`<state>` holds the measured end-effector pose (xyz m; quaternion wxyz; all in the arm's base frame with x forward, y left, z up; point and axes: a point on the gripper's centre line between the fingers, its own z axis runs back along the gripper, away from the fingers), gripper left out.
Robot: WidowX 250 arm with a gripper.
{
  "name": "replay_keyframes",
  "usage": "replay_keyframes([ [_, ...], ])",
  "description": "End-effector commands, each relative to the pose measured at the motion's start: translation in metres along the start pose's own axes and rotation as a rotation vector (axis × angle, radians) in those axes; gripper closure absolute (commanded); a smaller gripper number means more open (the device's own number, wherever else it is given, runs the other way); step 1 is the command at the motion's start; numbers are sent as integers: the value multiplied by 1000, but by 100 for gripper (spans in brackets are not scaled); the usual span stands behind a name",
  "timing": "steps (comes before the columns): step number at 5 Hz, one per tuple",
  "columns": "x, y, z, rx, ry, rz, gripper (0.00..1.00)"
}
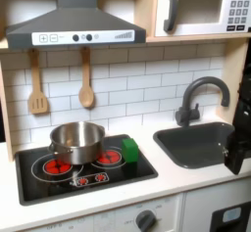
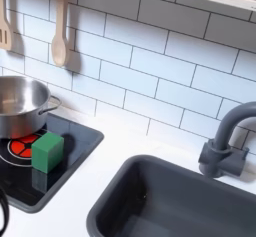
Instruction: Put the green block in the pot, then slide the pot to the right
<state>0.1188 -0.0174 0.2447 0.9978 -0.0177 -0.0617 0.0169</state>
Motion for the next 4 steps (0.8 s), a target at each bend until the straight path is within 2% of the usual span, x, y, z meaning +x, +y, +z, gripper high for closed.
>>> replay_keyframes([
  [1,0,0,0,0,1,2,0],
  [2,19,4,-3,33,-11,-4,0],
  [3,33,9,-12,37,2,-3,0],
  [4,55,20,-17,57,-2,6,0],
])
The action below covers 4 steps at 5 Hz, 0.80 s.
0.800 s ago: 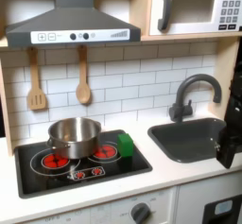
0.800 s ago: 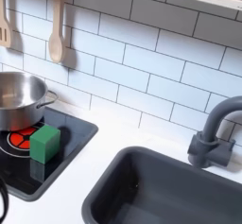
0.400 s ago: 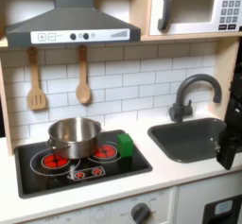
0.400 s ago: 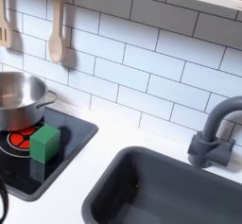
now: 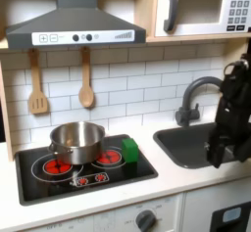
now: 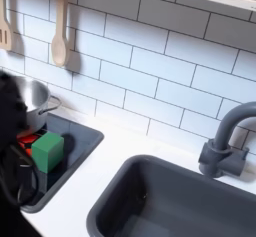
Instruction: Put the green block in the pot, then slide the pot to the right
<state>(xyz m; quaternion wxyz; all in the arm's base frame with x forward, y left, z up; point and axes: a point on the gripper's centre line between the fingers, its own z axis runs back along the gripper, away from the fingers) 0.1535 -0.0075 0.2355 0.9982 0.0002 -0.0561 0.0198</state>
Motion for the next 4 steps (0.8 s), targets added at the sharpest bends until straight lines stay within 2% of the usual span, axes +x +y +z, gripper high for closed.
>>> replay_keyframes([
  [1,46,18,-6,33,-29,-2,0],
  [3,85,32,-12,53,-47,-10,0],
  [4,100,41,-15,65,-51,6,0],
])
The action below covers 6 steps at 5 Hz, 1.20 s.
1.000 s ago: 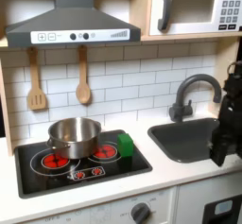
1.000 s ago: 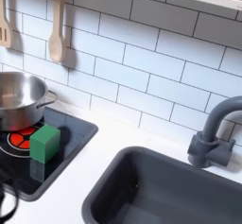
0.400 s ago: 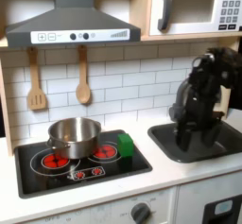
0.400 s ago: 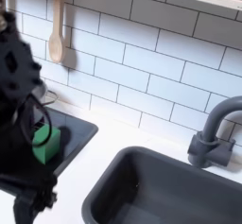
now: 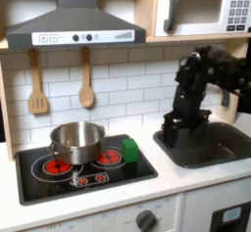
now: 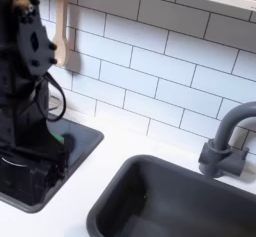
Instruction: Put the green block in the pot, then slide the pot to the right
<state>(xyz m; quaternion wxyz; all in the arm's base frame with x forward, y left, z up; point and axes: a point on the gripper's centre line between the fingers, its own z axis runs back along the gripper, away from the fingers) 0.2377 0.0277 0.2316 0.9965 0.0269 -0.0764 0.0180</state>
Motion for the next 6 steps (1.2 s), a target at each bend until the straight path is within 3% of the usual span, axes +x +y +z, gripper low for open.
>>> replay_keyframes([
  [1,30,21,-4,25,-18,15,0],
  [3,56,34,-11,36,-27,20,0],
  [6,95,36,-35,40,-20,15,0],
])
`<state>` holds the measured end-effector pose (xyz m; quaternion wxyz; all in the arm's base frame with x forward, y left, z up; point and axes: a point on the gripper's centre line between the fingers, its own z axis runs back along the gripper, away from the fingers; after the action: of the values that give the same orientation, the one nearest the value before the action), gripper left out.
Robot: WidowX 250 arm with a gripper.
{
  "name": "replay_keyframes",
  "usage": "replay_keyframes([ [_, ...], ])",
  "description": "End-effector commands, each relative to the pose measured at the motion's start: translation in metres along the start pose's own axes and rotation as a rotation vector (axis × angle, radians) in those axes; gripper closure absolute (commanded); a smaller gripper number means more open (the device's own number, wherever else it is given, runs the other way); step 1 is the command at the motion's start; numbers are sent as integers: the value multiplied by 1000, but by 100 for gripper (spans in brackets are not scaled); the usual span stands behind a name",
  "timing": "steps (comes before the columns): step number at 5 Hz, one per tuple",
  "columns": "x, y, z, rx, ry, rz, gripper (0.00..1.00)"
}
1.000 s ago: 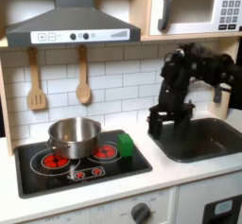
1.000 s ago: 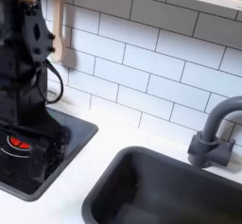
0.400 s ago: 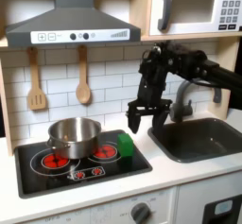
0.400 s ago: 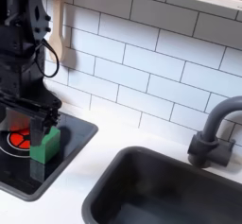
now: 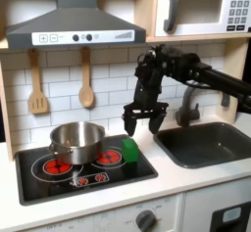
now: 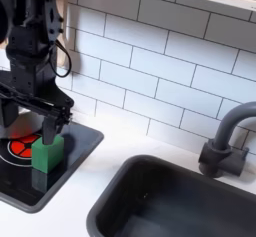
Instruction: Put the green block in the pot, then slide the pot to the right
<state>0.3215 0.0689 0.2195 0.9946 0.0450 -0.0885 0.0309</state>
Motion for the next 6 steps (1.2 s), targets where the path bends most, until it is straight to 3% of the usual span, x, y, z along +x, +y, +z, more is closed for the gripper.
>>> replay_keyframes([
  [1,20,-1,-16,3,13,-6,0],
  [4,30,-15,-40,-2,51,-46,0],
  [6,36,-9,-47,15,68,-23,0],
])
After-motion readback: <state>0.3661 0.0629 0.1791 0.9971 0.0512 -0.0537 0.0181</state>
